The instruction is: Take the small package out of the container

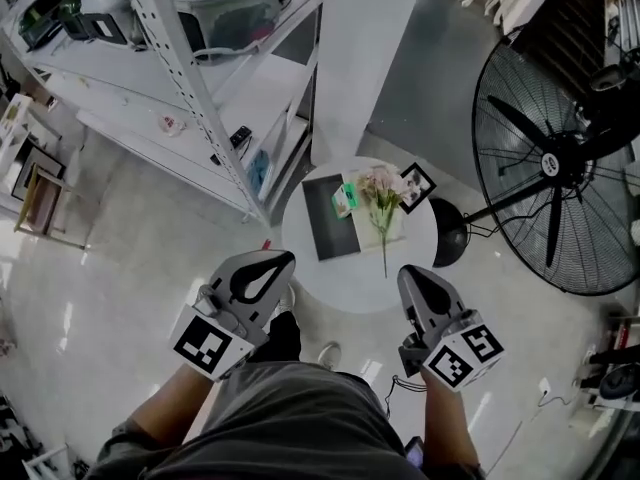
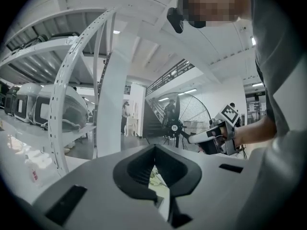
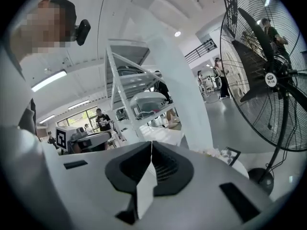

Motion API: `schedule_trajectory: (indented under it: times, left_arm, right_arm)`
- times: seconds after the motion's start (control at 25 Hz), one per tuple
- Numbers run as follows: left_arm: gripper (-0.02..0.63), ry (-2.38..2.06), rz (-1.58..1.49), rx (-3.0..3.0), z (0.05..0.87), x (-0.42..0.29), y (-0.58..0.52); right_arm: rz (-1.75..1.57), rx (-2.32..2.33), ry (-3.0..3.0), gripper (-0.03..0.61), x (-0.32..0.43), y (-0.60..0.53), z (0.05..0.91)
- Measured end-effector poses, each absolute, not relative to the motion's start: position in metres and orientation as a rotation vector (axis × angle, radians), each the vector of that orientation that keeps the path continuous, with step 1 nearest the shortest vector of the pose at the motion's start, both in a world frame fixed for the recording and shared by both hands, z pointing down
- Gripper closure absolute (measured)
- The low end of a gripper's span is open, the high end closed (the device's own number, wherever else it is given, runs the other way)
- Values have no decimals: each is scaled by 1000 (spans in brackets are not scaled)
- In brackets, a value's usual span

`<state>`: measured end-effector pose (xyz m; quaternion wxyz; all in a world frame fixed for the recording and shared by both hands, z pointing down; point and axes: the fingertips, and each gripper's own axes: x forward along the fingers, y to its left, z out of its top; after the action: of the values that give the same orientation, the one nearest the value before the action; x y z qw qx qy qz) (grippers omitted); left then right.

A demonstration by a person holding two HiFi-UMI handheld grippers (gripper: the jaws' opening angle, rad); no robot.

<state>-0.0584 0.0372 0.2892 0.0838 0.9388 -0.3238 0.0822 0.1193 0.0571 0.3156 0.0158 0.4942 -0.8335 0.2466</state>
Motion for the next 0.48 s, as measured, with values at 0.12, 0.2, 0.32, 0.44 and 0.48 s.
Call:
schedule_trajectory:
  times: [0.12, 0.2, 0.32, 0.44, 0.48]
  left_arm:
    - [598, -926, 250, 2803, 293, -65, 6]
    - [598, -899, 253, 2808, 296, -69, -12]
    - [598, -851, 267, 2813, 303, -73, -34]
    - [598, -805, 269, 2808, 311, -76, -51]
    - [598, -790, 270, 2805, 314, -77, -56]
  right_arm:
    - [770, 1577, -2560, 555, 115, 29, 317]
    - [767, 1596, -2541, 555, 111, 11, 319]
    - [774, 1617, -2508, 555, 102, -9, 326]
    - [784, 1633, -2465, 555, 95, -26, 339]
    - [784, 1636, -2450, 555, 93, -31, 343]
